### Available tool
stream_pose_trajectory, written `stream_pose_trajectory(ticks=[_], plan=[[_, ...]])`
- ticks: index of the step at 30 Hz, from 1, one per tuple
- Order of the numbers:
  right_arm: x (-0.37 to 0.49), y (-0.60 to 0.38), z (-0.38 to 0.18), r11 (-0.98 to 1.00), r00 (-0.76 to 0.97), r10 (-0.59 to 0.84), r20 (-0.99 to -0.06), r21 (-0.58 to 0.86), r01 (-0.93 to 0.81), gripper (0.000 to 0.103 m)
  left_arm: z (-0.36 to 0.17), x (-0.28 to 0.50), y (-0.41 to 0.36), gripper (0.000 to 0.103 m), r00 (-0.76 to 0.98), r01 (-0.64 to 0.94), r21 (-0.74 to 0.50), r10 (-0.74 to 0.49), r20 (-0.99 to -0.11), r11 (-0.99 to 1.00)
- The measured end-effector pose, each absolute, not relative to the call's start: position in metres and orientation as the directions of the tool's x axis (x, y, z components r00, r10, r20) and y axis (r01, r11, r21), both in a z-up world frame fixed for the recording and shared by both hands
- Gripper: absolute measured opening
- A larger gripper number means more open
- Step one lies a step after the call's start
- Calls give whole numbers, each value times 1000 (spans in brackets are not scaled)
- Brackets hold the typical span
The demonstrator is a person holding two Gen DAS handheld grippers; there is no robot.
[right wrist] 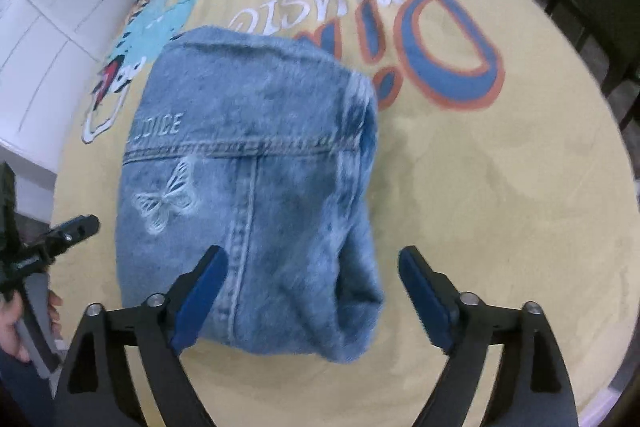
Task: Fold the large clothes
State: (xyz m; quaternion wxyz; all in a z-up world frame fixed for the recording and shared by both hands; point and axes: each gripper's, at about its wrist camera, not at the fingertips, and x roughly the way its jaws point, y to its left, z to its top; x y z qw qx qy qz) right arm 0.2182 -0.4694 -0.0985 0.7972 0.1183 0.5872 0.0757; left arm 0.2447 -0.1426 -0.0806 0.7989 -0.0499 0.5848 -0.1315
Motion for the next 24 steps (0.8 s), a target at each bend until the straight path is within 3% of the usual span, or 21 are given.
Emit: stream_pose_trajectory(ticks=[2,8,19,24], plan=[[233,-465,-103,963,297,256,-920,270,7,102,-81,253,-158,102,283,163,-233,-272,-920,959],[251,-459,-132,953,242,294,-925,302,-1,102,-105,273,-201,102,222,215,-167,-215,-951,962],[273,-435,-188,893,171,444,-879,450,-9,102,-149,278,-186,103,183,164,-239,-267,-946,957],[279,-422,-190,908,173,415,-893,419,-16,102,-146,270,-193,103,237,213,-170,-220,-946,962]])
